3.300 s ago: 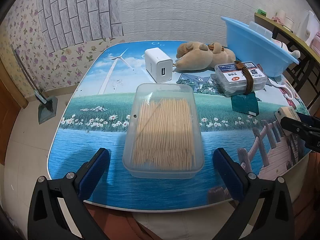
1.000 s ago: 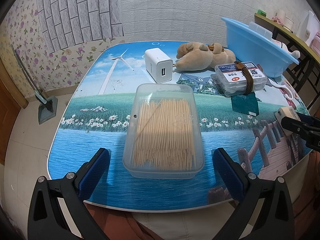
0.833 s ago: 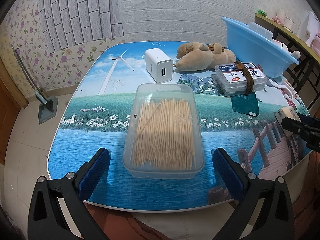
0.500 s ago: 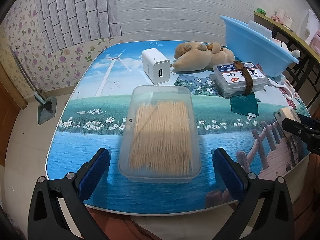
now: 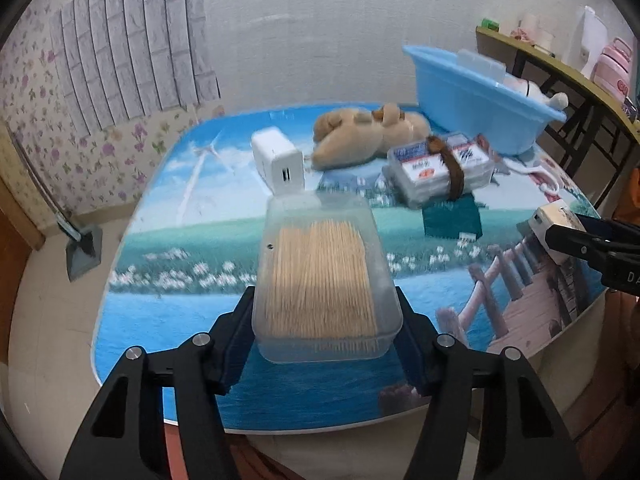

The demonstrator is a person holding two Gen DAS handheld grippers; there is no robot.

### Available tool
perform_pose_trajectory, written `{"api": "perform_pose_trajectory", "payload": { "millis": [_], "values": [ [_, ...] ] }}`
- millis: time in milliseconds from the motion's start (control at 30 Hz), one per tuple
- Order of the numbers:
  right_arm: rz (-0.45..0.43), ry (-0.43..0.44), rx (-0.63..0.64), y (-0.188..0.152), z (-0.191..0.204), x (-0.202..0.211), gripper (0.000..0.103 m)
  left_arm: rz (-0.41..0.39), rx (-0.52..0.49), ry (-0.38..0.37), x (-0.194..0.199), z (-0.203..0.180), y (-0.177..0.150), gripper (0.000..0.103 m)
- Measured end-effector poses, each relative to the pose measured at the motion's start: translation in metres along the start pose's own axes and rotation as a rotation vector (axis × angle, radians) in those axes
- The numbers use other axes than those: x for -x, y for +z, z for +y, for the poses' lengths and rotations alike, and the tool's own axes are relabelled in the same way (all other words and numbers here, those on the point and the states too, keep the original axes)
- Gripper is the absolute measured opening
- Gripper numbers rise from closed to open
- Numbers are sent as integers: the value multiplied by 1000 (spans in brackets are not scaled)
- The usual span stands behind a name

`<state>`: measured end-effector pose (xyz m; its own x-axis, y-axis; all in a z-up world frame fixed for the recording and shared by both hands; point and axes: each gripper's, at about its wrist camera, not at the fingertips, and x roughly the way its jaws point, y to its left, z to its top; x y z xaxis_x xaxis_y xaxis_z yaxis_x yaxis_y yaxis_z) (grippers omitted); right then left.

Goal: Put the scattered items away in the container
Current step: 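Carry both items over the blue basin and open both grippers to drop them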

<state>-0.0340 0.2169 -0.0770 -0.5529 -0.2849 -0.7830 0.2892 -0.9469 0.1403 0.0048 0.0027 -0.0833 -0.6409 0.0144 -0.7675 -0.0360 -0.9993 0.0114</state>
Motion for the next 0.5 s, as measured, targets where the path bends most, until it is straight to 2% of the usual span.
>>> {"api": "perform_pose_trajectory", "payload": {
  "millis": [200, 500],
  "values": [
    [-50, 13, 21, 5, 2, 13, 61, -93, -43, 23, 20, -7, 18, 61],
    [-145, 18, 37, 25, -2, 40, 61, -198, -66, -11, 46, -22, 60, 61]
  ]
}}
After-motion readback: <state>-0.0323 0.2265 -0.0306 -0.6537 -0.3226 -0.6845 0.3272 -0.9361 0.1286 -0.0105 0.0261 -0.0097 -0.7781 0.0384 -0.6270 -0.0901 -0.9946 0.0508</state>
